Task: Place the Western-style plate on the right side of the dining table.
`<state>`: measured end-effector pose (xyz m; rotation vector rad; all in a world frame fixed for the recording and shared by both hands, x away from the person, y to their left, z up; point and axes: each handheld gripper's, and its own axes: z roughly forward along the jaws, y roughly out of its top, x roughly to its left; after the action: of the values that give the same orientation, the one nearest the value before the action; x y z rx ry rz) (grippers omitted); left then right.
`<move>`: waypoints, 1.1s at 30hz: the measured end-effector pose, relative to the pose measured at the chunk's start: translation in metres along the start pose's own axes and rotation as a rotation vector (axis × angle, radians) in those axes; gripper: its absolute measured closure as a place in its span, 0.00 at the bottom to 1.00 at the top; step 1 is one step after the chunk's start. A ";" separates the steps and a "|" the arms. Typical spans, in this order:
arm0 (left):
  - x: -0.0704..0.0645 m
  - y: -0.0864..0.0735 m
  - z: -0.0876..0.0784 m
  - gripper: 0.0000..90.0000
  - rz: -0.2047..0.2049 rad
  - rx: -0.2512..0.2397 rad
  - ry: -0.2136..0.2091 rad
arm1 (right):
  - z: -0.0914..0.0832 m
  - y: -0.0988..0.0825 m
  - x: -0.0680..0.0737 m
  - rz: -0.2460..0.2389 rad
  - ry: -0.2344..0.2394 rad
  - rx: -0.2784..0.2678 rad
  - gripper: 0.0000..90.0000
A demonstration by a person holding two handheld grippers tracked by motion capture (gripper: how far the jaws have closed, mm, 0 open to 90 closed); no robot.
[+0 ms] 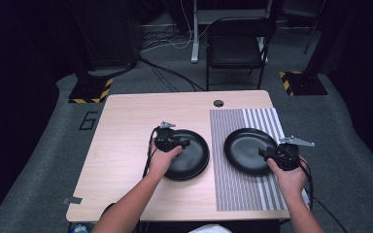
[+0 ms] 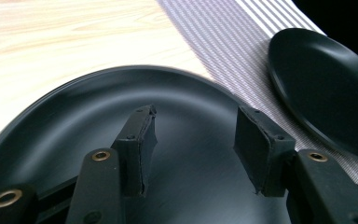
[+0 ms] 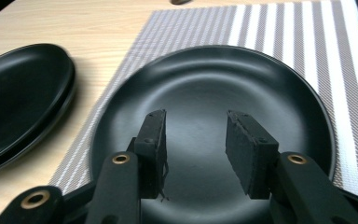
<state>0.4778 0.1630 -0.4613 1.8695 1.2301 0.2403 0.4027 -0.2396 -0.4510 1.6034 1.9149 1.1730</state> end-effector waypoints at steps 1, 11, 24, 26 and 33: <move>0.003 -0.002 -0.003 0.53 -0.003 0.000 0.004 | -0.002 0.000 0.003 -0.010 0.006 -0.001 0.64; 0.026 -0.020 -0.024 0.51 -0.040 -0.018 0.056 | -0.003 -0.005 0.022 -0.130 0.081 0.019 0.62; 0.053 -0.036 -0.046 0.48 -0.022 -0.016 0.158 | 0.015 -0.017 0.036 -0.193 0.167 0.093 0.55; 0.057 -0.038 -0.048 0.48 -0.023 -0.014 0.171 | 0.016 -0.019 0.040 -0.194 0.187 0.104 0.56; 0.067 -0.045 -0.053 0.47 0.005 0.002 0.214 | 0.020 -0.030 0.060 -0.290 0.242 0.134 0.58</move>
<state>0.4513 0.2533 -0.4810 1.8856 1.3687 0.4509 0.3823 -0.1768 -0.4726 1.2330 2.3308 1.1782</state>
